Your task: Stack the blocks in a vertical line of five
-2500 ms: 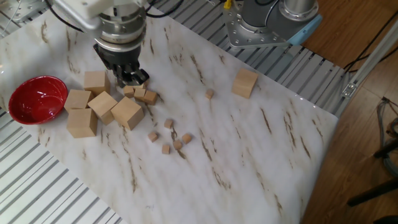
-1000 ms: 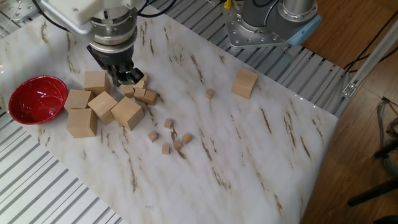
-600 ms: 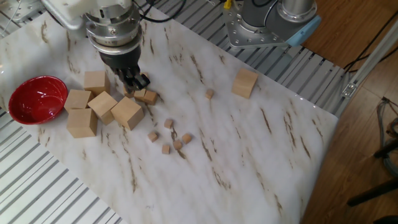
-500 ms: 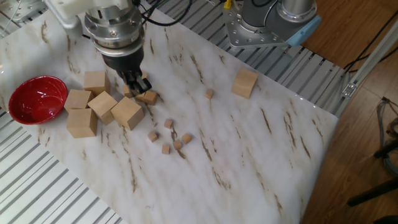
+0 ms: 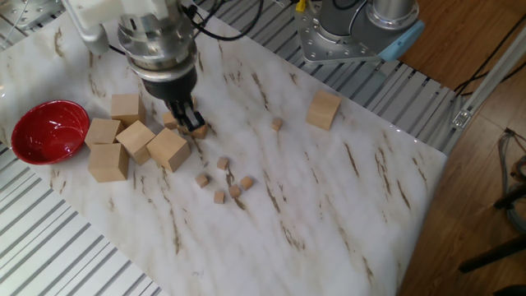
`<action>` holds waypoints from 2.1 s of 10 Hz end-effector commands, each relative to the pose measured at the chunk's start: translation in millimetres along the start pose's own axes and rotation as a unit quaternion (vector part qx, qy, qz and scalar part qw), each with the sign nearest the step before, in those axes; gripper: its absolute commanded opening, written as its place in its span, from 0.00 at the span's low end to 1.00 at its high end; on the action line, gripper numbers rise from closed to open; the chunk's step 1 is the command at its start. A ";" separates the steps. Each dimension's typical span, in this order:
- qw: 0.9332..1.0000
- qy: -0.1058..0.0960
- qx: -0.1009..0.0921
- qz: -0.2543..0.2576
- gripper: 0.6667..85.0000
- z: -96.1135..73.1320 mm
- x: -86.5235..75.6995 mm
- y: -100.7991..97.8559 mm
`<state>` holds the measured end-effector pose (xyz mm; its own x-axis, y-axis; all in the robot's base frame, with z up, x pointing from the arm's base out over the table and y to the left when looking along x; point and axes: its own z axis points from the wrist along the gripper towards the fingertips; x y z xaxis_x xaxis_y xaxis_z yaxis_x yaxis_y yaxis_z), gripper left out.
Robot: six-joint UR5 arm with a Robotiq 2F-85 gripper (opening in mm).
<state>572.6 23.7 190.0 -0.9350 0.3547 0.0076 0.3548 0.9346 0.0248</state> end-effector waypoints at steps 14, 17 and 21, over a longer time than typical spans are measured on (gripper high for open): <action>1.000 0.003 -0.008 0.026 0.00 8.2 5.5 13.7; 0.999 0.006 -0.019 0.038 0.00 9.1 7.0 18.6; 0.999 0.004 -0.023 0.035 0.00 11.2 5.5 16.7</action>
<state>572.2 39.6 179.0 -0.9095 0.4154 0.0174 0.4157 0.9081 0.0508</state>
